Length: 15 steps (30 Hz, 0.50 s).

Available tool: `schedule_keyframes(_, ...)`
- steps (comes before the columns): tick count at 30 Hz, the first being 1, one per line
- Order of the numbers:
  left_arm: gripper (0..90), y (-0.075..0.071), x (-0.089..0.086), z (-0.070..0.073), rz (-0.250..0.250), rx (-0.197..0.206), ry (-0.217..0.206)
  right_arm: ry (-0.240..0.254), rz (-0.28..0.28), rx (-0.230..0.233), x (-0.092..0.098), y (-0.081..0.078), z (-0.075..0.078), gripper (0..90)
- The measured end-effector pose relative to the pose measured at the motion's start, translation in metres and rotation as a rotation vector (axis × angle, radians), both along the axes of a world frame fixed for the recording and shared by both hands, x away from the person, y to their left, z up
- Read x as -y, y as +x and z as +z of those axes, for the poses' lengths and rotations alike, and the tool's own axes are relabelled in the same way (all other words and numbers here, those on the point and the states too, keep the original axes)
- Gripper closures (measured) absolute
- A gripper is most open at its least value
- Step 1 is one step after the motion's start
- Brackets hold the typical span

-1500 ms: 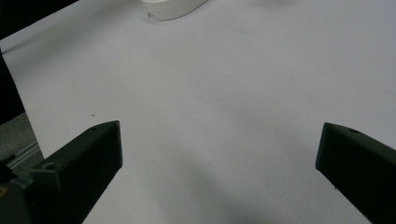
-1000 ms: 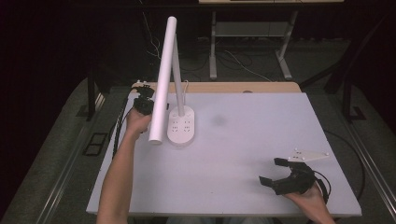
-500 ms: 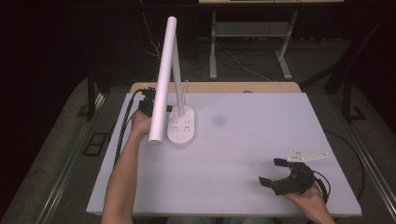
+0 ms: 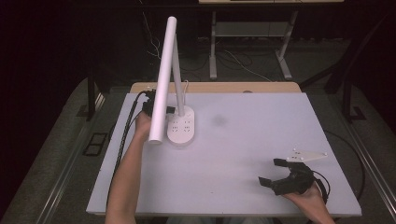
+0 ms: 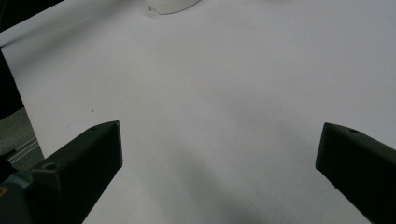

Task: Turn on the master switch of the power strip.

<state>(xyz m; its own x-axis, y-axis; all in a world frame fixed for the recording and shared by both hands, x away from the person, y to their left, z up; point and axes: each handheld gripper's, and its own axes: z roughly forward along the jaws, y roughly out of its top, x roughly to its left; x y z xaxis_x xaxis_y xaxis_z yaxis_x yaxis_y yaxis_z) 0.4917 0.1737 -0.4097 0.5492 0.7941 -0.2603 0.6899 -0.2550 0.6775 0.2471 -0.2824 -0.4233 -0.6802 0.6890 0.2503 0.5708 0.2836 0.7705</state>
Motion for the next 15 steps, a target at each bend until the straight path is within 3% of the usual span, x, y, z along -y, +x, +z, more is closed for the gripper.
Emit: schedule_keyframes(15,89.9,-0.0012,0.0037,-0.0082,-0.01,0.012,0.027,-0.004,0.006,-0.001,-0.001,0.0005,-0.001,0.0)
